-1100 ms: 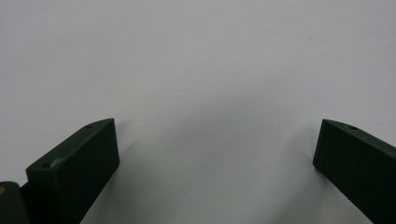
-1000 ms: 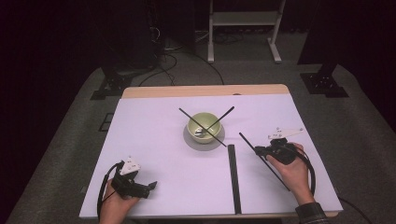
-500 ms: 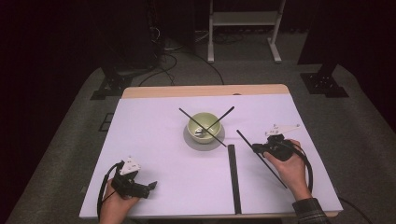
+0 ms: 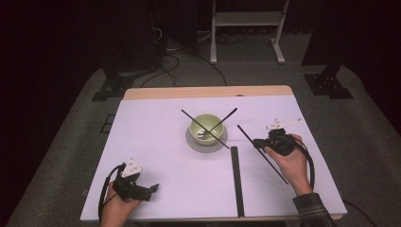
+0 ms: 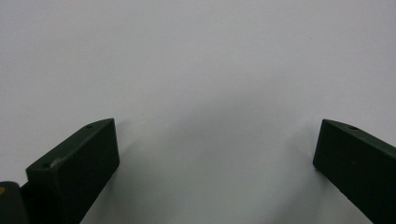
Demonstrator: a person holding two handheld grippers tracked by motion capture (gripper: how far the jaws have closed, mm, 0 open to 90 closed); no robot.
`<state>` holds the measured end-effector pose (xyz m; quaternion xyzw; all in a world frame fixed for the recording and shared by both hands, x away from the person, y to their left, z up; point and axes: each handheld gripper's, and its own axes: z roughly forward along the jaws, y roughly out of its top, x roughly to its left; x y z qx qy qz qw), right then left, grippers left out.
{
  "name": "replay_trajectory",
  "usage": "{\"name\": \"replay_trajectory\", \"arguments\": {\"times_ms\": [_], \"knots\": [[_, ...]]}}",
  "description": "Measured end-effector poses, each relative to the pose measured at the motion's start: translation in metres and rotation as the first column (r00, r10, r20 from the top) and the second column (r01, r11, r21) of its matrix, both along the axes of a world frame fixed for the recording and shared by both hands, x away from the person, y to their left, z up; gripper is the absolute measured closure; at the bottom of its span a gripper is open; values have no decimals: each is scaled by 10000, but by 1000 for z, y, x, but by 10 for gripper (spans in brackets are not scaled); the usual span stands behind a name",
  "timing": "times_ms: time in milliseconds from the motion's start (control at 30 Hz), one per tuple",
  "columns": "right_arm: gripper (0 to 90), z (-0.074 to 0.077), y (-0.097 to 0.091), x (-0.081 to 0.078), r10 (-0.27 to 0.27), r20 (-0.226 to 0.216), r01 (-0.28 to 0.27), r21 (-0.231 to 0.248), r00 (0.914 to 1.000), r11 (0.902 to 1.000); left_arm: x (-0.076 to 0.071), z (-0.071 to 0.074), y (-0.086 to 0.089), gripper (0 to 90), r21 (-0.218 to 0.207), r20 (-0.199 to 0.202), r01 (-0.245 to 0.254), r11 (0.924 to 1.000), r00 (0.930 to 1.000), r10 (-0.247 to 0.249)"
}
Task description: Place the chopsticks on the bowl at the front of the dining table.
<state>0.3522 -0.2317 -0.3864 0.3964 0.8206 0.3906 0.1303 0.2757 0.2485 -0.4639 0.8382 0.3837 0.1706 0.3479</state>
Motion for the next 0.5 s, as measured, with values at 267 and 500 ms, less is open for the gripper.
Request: {"name": "replay_trajectory", "arguments": {"times_ms": [267, 500], "knots": [[862, 12, 7, 8, 76, 76, -77, 28, 9999, 10000, 0, 0, 0, 0, -26, 10, -6, 10000, 10000, 6], [861, 21, 15, 17, 204, 141, -205, 66, 9997, 9998, 0, 0, 0, 0, -16, 21, -13, 10000, 10000, 13]]}}
